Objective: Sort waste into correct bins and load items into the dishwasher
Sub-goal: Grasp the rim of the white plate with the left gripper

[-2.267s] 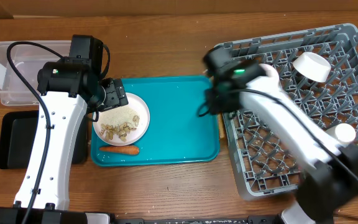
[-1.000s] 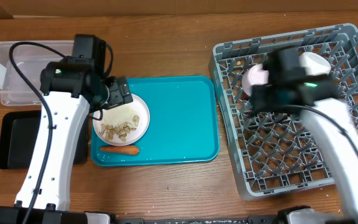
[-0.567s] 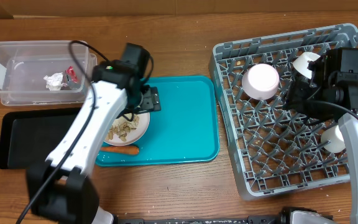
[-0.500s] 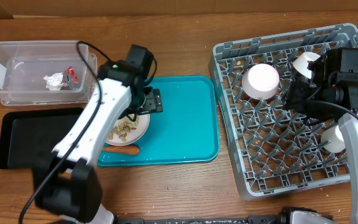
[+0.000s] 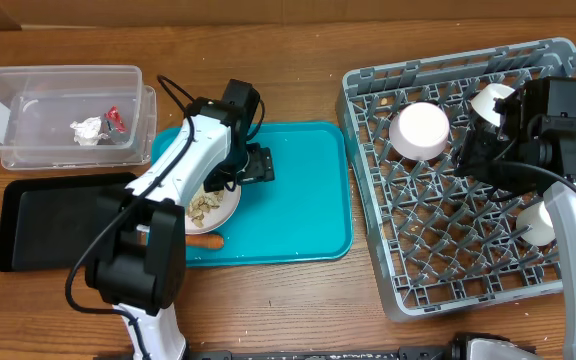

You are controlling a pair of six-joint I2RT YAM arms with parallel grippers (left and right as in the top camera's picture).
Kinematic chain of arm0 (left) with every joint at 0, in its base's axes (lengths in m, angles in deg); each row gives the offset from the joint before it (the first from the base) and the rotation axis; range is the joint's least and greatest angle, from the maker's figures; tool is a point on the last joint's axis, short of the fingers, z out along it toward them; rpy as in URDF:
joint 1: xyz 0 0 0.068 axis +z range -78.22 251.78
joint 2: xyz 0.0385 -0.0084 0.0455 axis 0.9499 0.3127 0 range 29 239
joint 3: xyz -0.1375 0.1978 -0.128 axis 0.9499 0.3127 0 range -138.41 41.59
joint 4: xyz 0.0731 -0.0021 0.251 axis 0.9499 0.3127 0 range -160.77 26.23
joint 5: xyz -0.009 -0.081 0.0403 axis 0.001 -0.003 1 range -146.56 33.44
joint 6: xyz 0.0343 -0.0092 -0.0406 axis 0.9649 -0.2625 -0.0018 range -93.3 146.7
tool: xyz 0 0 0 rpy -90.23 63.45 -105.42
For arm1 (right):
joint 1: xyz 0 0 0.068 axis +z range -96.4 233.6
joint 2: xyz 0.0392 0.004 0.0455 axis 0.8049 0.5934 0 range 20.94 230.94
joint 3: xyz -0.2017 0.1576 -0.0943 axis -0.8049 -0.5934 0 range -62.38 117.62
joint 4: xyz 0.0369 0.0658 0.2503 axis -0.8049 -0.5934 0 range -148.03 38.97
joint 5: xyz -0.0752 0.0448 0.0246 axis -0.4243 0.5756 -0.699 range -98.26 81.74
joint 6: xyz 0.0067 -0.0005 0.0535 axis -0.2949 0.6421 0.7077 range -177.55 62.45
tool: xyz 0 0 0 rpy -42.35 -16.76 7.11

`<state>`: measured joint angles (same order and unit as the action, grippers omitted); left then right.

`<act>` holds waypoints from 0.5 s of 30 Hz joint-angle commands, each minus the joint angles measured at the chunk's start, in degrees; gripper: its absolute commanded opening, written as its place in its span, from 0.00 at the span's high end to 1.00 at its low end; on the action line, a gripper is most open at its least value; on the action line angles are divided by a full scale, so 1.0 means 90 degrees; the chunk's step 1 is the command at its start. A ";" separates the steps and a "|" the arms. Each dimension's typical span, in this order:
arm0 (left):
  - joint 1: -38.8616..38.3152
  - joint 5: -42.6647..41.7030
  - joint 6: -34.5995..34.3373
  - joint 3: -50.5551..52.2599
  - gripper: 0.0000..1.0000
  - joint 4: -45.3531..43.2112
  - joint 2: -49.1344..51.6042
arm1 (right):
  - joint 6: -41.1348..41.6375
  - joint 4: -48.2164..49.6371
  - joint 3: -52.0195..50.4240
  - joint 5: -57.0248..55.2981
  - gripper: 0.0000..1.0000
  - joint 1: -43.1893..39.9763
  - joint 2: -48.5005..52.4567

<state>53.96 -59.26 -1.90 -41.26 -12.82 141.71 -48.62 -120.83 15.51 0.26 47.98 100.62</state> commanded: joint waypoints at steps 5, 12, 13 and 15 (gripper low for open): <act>-0.0036 -0.0226 -0.0061 0.0036 0.10 -0.0119 0.0423 | -0.0051 0.0058 -0.0075 0.0019 0.42 -0.0019 0.0007; -0.0124 -0.0396 0.0160 0.0036 0.11 -0.0328 0.0474 | -0.0051 0.0058 -0.0075 0.0019 0.42 -0.0019 0.0007; -0.0138 -0.0396 0.0160 0.0036 0.10 -0.0355 0.0474 | -0.0051 0.0058 -0.0075 0.0019 0.42 -0.0019 0.0007; -0.0177 -0.0396 0.0158 0.0036 0.11 -0.0384 0.0474 | -0.0051 0.0056 -0.0075 0.0019 0.42 -0.0019 0.0007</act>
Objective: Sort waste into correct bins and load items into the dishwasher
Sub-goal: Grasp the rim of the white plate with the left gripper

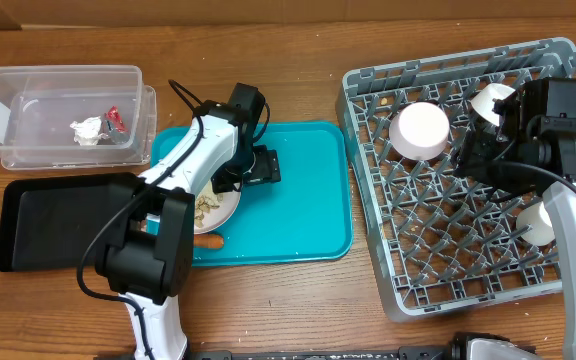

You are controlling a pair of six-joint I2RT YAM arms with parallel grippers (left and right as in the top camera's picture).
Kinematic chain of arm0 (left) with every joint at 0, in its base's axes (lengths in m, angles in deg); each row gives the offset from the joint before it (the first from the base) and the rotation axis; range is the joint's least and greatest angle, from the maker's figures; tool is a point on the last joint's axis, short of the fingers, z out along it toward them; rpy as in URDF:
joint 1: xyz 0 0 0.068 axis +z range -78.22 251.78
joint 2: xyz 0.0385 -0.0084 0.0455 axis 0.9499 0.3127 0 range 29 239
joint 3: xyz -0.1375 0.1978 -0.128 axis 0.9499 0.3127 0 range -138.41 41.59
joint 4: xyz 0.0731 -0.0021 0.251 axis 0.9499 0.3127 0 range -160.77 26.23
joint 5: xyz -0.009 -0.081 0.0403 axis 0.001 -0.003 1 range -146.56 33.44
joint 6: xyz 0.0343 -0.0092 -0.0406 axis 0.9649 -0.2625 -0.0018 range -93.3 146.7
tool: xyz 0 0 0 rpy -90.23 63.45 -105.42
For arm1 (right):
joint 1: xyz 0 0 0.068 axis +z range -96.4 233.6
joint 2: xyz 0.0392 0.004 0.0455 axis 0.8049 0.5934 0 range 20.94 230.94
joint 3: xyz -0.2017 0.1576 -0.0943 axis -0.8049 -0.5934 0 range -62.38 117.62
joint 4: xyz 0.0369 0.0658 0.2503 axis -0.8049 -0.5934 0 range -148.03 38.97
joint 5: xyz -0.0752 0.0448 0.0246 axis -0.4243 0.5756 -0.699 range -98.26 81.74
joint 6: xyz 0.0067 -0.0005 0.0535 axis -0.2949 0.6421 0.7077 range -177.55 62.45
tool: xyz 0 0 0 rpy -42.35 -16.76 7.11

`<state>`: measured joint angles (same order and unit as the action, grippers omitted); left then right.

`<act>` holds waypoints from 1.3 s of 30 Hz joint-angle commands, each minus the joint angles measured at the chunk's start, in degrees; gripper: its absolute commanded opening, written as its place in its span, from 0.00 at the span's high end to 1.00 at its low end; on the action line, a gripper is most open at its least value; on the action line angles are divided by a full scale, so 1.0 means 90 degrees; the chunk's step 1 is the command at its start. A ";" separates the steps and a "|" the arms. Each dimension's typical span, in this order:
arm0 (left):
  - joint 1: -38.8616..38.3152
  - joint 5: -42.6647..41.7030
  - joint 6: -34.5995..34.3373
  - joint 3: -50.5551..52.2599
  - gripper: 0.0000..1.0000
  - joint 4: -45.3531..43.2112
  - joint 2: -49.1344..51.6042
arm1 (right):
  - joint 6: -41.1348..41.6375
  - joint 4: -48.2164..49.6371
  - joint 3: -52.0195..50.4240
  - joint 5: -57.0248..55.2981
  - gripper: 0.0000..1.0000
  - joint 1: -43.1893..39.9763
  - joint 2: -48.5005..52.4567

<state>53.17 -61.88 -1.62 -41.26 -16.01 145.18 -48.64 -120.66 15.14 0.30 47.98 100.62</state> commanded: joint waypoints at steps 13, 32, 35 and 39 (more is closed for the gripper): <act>-0.0226 0.0304 0.0124 0.0233 0.10 -0.0061 0.0092 | -0.0049 0.0034 -0.0034 0.0017 0.42 -0.0019 0.0007; -0.0226 0.1256 0.0146 0.0610 0.15 -0.0019 0.0092 | -0.0049 0.0034 -0.0034 0.0017 0.42 -0.0019 0.0007; -0.0226 0.1258 0.0143 0.0610 0.20 -0.0024 0.0092 | -0.0049 0.0032 -0.0034 0.0017 0.42 -0.0019 0.0007; -0.0226 0.1256 0.0146 0.0610 0.37 -0.0022 0.0092 | -0.0046 0.0032 -0.0034 0.0017 0.42 -0.0019 0.0007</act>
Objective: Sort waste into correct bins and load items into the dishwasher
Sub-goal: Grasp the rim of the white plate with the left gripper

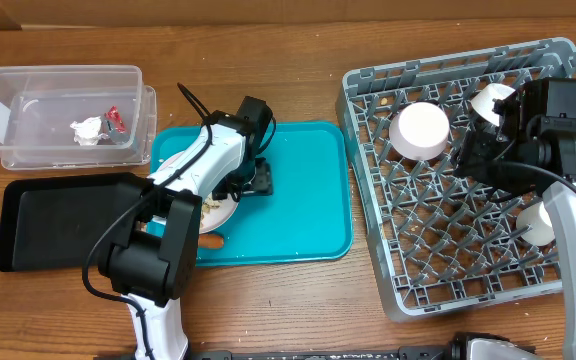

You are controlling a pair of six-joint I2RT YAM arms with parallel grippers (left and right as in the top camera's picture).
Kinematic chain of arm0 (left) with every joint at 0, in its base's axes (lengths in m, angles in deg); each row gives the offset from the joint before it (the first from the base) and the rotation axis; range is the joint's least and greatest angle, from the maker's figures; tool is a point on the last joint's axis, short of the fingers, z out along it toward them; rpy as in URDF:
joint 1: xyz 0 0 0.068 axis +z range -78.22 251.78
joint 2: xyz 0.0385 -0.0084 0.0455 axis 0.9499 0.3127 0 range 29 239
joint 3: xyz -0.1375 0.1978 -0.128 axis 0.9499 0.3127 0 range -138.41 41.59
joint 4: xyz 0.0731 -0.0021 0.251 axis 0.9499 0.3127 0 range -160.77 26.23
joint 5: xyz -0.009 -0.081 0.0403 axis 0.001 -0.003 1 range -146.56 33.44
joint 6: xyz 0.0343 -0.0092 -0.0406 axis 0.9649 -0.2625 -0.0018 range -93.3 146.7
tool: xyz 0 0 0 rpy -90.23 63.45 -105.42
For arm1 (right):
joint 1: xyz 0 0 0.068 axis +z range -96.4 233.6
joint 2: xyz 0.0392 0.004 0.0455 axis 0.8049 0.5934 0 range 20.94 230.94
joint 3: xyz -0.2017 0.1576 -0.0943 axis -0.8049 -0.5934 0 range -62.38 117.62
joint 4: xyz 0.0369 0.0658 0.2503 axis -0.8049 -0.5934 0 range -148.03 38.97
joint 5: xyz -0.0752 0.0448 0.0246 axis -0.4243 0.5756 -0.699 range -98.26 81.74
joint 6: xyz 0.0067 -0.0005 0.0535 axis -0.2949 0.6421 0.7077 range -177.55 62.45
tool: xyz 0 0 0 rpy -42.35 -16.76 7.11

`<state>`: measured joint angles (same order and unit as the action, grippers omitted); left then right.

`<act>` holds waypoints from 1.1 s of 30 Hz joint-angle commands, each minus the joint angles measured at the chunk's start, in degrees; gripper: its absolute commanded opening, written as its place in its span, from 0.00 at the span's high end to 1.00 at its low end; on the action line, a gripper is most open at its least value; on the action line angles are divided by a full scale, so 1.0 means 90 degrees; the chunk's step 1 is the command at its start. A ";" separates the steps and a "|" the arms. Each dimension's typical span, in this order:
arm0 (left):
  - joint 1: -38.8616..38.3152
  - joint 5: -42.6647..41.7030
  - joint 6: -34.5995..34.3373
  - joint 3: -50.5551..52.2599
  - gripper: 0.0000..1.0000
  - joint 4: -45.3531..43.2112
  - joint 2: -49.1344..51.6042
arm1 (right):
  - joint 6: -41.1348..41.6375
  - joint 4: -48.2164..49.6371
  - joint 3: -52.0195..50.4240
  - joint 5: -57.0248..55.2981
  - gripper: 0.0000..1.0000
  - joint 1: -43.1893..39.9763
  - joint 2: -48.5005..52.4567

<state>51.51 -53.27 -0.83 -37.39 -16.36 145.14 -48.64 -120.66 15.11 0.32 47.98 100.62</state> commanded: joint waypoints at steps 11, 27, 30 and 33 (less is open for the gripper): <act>-0.0044 0.0299 0.0056 0.0180 0.81 0.0017 0.0097 | -0.0049 0.0027 -0.0032 0.0015 0.42 -0.0019 0.0007; -0.0041 0.0685 0.0253 -0.0165 0.96 0.0100 0.0095 | -0.0049 -0.0087 -0.0029 0.0012 0.42 -0.0019 0.0007; -0.0041 0.0860 0.0262 -0.0525 0.96 0.0396 0.0095 | -0.0049 -0.0085 -0.0032 0.0012 0.42 -0.0019 0.0007; -0.0041 0.0872 0.0389 -0.0857 0.96 0.0602 0.0095 | -0.0049 -0.0087 -0.0032 0.0012 0.42 -0.0019 0.0007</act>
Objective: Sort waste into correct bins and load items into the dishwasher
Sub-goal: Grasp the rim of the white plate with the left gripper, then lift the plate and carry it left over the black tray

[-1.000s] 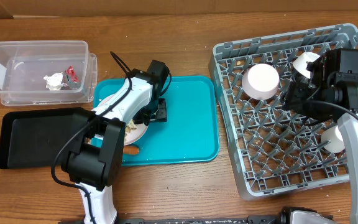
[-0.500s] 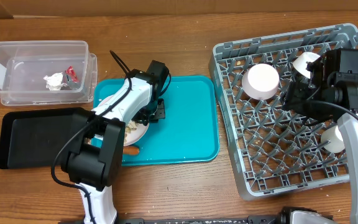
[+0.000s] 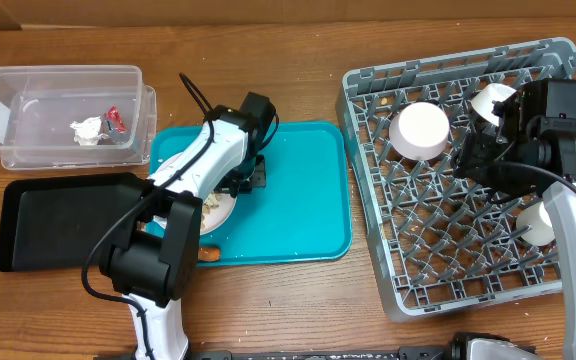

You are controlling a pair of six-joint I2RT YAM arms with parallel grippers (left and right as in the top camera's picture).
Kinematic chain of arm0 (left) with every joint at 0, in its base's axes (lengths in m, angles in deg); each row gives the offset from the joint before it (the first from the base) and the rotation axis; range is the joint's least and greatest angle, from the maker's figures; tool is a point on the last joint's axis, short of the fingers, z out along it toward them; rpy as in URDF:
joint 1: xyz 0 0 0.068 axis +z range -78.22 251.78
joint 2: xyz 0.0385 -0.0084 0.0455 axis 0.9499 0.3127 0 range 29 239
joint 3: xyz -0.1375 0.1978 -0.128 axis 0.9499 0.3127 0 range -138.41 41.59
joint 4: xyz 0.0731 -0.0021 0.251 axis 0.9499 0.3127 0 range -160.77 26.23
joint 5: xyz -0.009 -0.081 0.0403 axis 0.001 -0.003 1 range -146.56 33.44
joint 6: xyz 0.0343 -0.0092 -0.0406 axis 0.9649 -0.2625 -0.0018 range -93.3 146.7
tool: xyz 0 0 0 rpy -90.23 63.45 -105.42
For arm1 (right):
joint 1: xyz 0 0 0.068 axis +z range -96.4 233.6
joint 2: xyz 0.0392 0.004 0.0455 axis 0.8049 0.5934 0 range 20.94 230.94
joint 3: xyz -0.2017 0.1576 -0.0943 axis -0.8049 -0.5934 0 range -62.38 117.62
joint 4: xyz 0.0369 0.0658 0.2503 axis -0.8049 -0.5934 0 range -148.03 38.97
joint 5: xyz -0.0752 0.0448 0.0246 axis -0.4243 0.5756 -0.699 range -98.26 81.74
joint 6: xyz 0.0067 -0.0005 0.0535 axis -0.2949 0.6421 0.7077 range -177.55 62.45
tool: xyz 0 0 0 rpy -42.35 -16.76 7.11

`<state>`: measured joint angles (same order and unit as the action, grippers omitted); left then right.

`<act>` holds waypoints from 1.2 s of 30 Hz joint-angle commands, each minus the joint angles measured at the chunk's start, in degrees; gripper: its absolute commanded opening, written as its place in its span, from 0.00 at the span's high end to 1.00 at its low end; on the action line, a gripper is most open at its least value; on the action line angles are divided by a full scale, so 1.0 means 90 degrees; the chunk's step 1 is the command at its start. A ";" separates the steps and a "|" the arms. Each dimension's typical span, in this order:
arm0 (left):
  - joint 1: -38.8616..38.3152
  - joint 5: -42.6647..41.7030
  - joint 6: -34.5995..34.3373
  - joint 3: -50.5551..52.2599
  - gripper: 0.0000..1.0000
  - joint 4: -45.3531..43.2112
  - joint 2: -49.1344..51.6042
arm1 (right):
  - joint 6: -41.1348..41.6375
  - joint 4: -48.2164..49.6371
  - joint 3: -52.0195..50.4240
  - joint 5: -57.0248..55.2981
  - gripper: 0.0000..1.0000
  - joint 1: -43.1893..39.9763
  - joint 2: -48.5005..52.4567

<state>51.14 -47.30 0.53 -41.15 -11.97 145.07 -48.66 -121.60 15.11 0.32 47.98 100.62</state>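
A white plate with food scraps lies on the left part of the teal tray, half hidden under my left arm. My left gripper sits low at the plate's right rim; its fingers are too dark to tell how they stand. An orange carrot piece lies at the tray's front edge. My right gripper hangs over the grey dish rack, beside a white bowl and a white cup; its jaws cannot be made out.
A black tray lies at the left. Behind it stands a clear bin holding crumpled wrappers. Another white cup sits in the rack's right side. Bare wooden table runs along the front.
My left gripper has shifted slightly left, closer over the plate's right rim. The carrot piece now lies a little nearer the tray's front edge. The right arm is unchanged.
My left gripper stood on the tray just right of the plate, with more of the plate showing. At each later moment the wrist was turned further and the arm covered more of the plate. The right arm stayed over the rack throughout.
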 commanded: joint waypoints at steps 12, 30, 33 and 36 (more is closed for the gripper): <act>0.0005 0.0512 0.0338 -0.1695 0.96 0.1292 0.0102 | -0.0046 0.0022 -0.0032 0.0012 0.42 -0.0019 0.0007; 0.0104 0.0585 -0.0202 -0.2004 0.96 0.2611 -0.0165 | -0.0046 0.0015 -0.0032 0.0012 0.42 -0.0019 0.0007; 0.0243 0.0661 -0.0347 -0.2001 0.96 0.2909 -0.0449 | -0.0046 -0.0012 -0.0032 0.0010 0.42 -0.0019 0.0007; 0.0342 0.0665 -0.0415 -0.1967 0.96 0.3160 -0.0746 | -0.0049 -0.0051 -0.0032 0.0010 0.42 -0.0019 0.0007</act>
<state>52.84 -43.79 -0.83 -57.79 14.68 144.05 -48.62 -121.82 15.07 0.34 47.98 100.62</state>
